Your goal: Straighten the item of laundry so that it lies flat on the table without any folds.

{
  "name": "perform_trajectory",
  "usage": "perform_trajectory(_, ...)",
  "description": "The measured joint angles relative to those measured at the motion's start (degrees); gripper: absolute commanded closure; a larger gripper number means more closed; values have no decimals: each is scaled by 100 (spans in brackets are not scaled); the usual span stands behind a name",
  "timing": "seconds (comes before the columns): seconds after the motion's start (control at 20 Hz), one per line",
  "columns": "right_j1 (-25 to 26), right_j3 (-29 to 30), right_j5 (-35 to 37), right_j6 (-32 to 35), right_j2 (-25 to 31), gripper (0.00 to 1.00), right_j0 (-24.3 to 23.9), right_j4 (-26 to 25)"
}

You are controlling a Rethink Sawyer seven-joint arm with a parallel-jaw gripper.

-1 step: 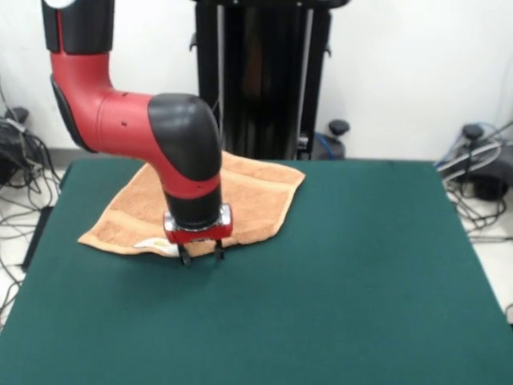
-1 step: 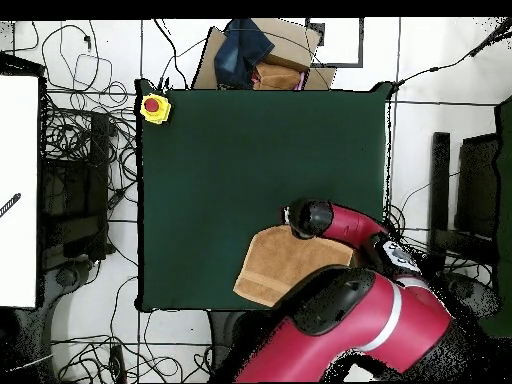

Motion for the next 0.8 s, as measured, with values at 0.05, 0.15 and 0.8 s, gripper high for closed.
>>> perform_trajectory(0.05, -7, 48, -1, 0, 0, 0, -30, -39)
perform_trajectory(0.15, -17, 100, -2, 0, 1, 0, -52, -87)
perform_trajectory(0.8, -38, 194, -1, 0, 119, 0, -42, -177)
